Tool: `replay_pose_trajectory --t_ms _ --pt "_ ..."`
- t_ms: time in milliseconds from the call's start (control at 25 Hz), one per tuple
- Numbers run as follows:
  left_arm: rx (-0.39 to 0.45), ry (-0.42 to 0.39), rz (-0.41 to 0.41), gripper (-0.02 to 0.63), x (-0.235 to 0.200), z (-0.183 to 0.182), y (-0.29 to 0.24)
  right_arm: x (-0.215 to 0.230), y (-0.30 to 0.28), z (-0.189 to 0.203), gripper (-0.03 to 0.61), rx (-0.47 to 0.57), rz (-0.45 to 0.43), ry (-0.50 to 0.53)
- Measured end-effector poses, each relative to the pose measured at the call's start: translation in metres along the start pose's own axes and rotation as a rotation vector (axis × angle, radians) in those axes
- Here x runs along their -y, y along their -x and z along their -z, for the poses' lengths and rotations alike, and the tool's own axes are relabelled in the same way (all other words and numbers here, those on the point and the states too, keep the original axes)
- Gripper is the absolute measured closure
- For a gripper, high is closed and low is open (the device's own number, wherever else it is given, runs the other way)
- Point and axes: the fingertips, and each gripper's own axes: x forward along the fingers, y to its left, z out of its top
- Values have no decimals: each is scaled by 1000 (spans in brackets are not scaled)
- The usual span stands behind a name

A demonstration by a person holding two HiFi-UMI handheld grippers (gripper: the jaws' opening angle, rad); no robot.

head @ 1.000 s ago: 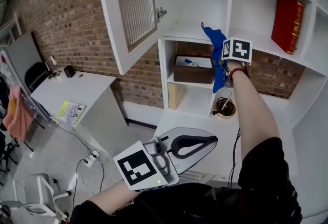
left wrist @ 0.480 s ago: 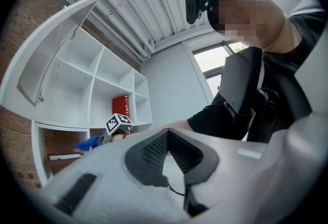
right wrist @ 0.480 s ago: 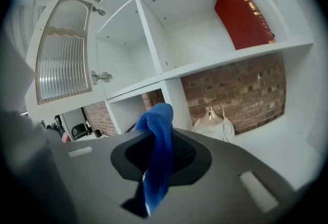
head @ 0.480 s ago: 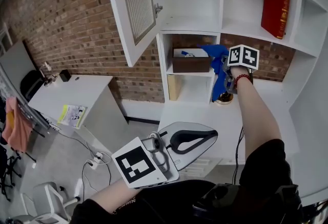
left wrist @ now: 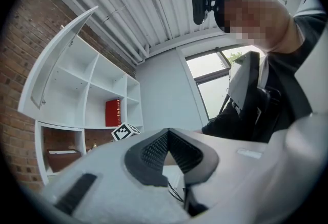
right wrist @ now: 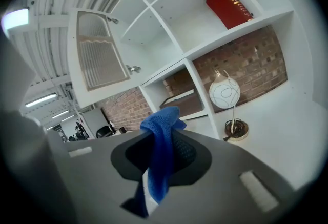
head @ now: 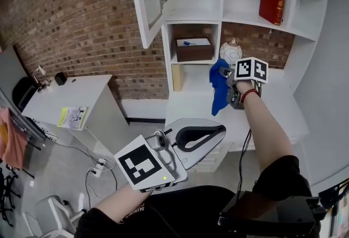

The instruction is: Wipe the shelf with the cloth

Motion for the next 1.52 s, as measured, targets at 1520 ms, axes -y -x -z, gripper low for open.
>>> replay_pose_trajectory --t_ms 1520 --pt "152 265 179 614 394 -5 -30 -153 470 307 522 79 -229 -117"
